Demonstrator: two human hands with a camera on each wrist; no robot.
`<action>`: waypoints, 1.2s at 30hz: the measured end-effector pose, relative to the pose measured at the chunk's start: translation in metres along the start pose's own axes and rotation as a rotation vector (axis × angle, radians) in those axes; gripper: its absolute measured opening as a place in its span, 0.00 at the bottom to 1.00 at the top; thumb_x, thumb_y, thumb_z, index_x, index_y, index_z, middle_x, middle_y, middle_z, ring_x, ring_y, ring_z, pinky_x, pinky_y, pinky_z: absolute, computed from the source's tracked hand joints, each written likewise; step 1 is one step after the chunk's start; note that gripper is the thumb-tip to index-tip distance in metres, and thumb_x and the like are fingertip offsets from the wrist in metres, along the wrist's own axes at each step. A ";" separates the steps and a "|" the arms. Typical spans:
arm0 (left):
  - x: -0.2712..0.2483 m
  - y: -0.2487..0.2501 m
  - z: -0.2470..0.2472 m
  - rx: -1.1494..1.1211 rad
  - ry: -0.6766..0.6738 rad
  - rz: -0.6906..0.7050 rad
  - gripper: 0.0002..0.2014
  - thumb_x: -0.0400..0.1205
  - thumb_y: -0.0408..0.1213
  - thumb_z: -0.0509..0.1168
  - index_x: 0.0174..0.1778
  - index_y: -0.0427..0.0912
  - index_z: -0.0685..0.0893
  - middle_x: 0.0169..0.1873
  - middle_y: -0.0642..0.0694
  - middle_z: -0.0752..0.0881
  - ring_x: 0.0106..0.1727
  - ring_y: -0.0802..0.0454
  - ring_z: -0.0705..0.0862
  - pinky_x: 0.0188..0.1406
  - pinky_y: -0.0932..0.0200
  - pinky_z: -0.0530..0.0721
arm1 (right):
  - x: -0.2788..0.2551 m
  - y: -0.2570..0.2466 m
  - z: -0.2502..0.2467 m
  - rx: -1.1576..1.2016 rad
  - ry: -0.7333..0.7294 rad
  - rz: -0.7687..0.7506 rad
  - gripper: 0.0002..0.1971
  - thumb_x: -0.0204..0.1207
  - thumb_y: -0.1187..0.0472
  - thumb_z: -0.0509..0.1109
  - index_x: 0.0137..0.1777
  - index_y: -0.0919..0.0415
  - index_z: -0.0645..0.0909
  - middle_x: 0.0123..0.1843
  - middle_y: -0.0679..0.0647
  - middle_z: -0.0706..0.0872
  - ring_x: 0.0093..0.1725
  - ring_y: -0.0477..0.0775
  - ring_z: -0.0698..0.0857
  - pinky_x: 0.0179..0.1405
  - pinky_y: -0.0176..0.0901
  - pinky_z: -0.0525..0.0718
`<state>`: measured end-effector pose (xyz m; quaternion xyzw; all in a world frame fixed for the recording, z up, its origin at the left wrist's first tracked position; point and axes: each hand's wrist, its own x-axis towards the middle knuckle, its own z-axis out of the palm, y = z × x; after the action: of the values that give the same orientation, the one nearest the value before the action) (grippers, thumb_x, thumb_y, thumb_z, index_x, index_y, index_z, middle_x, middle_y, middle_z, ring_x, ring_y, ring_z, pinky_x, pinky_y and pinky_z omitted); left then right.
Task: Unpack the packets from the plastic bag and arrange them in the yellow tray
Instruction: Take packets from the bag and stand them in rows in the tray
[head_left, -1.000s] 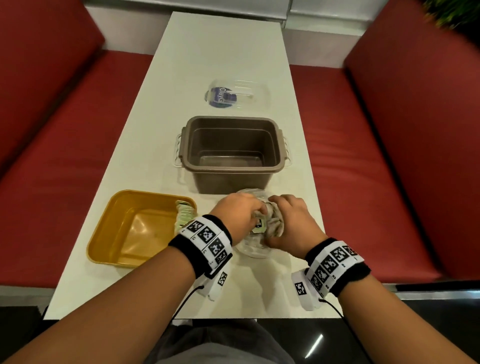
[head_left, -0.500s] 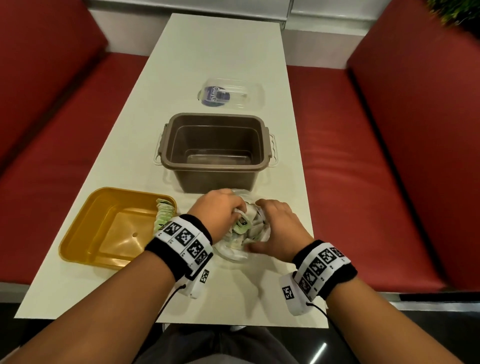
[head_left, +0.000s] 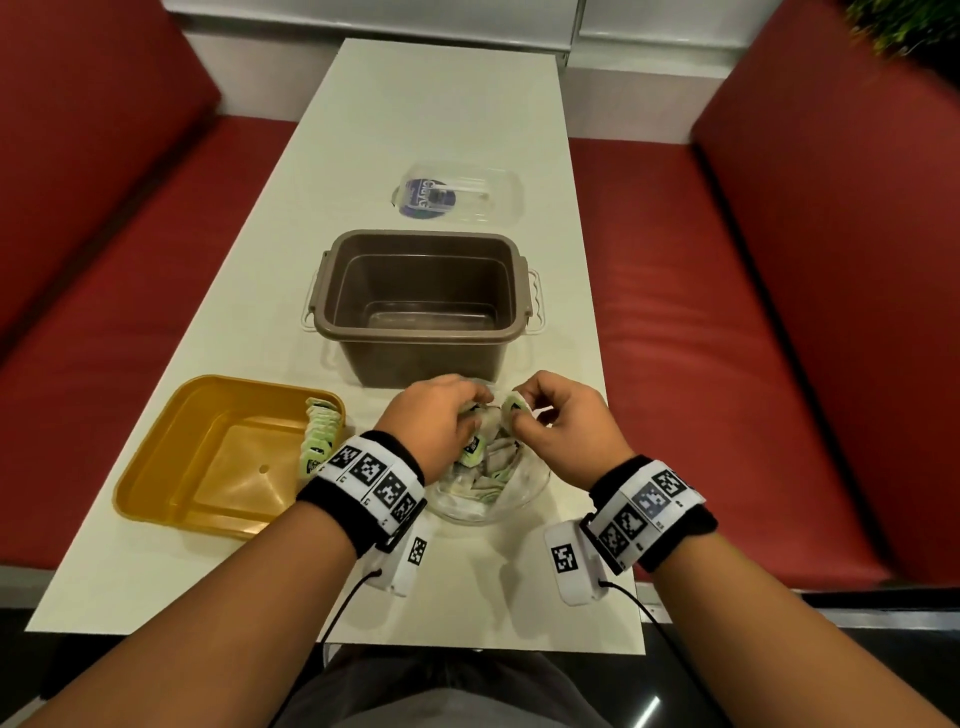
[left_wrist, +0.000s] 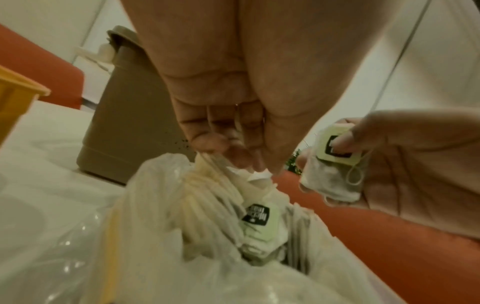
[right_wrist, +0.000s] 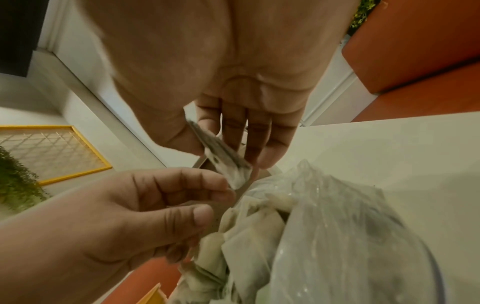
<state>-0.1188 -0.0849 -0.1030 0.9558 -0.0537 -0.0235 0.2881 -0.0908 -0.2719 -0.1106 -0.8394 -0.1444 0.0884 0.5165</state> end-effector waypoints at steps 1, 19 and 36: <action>0.003 0.001 0.001 0.034 -0.035 0.021 0.16 0.79 0.36 0.70 0.62 0.51 0.86 0.57 0.54 0.86 0.57 0.52 0.84 0.59 0.57 0.80 | 0.001 0.002 0.001 0.030 0.007 0.014 0.10 0.71 0.64 0.72 0.32 0.53 0.75 0.42 0.50 0.90 0.37 0.61 0.86 0.38 0.55 0.87; 0.000 -0.001 -0.029 -0.102 0.096 -0.019 0.03 0.79 0.46 0.71 0.44 0.55 0.83 0.35 0.59 0.85 0.34 0.63 0.82 0.38 0.64 0.80 | 0.006 0.005 0.000 0.005 -0.113 0.022 0.08 0.75 0.64 0.75 0.47 0.50 0.83 0.37 0.43 0.86 0.37 0.41 0.84 0.44 0.38 0.83; -0.008 0.009 -0.042 -0.118 0.158 0.131 0.01 0.79 0.44 0.71 0.44 0.54 0.86 0.38 0.58 0.83 0.39 0.59 0.80 0.44 0.55 0.82 | 0.007 -0.022 0.011 -0.070 -0.090 -0.086 0.10 0.70 0.61 0.81 0.50 0.54 0.86 0.39 0.43 0.86 0.37 0.39 0.83 0.42 0.32 0.80</action>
<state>-0.1242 -0.0680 -0.0629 0.9305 -0.0915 0.0677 0.3483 -0.0907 -0.2512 -0.0957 -0.8451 -0.2062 0.0986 0.4833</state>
